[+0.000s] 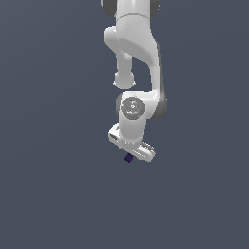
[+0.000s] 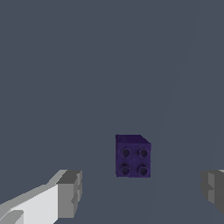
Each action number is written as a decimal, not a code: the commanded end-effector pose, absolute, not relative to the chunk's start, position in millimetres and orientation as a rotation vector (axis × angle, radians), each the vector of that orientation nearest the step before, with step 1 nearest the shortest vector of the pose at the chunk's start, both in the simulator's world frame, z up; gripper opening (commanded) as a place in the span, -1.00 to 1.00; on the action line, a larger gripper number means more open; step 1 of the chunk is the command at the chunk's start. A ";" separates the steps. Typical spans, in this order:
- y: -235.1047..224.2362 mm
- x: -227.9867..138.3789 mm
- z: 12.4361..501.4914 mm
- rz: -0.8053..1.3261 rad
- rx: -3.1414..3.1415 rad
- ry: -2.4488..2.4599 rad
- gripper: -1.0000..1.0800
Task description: Pick up the object and move it to a goal position.
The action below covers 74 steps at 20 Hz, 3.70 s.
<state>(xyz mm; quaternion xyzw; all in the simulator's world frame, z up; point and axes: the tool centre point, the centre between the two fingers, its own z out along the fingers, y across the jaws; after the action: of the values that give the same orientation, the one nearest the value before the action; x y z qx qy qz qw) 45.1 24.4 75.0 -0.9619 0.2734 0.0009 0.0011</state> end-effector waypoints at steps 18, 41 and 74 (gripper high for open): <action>23.3 45.3 24.4 0.000 -3.014 0.886 0.92; 28.8 39.2 33.7 0.000 -3.014 0.886 -1.00; 133.6 -97.0 265.9 -0.002 -3.016 0.887 -1.00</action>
<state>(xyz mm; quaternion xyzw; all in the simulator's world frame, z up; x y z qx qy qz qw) -90.6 129.1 255.2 -0.9595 0.2819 -0.0006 -0.0004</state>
